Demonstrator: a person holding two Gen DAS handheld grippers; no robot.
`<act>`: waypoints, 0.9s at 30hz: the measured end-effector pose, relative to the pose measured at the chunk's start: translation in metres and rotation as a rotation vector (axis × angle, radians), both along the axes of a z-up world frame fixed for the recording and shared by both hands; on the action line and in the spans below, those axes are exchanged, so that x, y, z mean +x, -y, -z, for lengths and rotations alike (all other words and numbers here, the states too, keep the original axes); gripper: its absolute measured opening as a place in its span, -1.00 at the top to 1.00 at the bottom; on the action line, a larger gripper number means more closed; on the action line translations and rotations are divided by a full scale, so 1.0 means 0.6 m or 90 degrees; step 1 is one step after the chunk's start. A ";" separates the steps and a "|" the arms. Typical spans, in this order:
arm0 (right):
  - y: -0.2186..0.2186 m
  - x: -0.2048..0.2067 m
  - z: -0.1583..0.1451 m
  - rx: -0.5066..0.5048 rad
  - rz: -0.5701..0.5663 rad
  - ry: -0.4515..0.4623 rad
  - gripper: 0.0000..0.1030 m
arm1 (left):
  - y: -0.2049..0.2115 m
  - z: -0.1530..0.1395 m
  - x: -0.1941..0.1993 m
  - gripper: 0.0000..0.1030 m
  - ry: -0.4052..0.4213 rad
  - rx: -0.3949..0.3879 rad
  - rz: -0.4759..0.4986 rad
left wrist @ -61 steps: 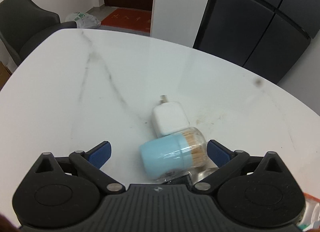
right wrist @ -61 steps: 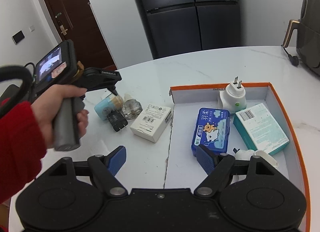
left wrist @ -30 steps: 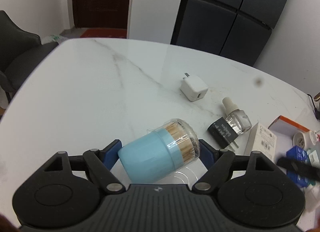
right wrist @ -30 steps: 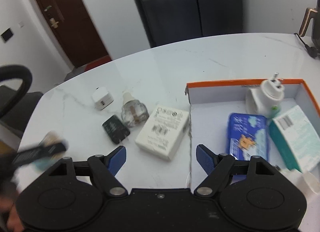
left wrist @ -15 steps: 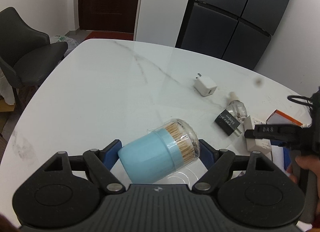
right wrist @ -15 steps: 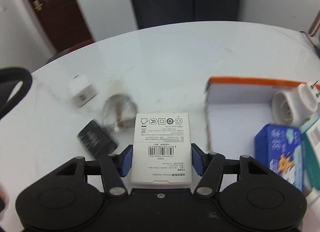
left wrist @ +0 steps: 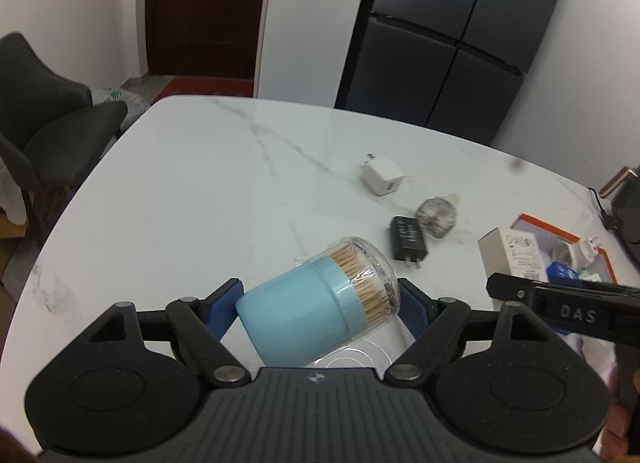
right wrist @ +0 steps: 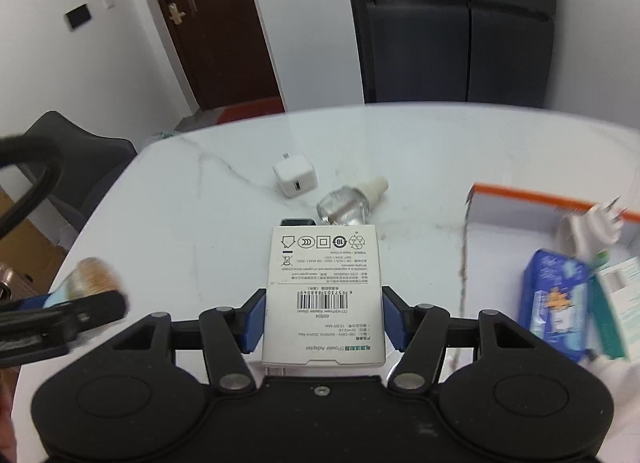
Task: Organize rigid objects
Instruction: 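Carry the toothpick jar in the left tool while the right tool carries the white box to the tray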
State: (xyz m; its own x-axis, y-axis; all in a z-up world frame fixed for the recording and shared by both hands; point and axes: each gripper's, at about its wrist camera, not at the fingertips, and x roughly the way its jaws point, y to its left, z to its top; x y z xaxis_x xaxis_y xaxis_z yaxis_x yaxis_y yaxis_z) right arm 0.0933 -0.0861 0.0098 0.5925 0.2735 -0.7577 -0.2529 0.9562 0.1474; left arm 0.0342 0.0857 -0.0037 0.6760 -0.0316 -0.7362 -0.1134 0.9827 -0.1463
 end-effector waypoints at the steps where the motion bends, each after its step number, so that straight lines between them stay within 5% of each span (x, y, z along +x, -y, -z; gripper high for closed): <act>1: -0.001 -0.004 -0.008 -0.003 -0.002 0.009 -0.37 | 0.007 -0.003 -0.005 -0.60 0.002 0.002 0.004; 11: 0.032 -0.099 -0.073 -0.017 0.004 0.039 -0.38 | 0.067 -0.035 -0.043 -0.60 0.019 0.035 0.024; 27: 0.080 -0.157 -0.124 -0.006 0.023 0.086 -0.38 | 0.119 -0.067 -0.074 -0.60 0.040 0.046 0.052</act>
State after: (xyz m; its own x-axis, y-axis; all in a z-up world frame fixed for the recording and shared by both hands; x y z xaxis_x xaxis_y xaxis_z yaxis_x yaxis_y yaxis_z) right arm -0.0006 -0.1343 0.0844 0.6983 0.2437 -0.6730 -0.2350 0.9662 0.1061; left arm -0.0100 0.0145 0.0367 0.7179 -0.0370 -0.6952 -0.0249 0.9966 -0.0788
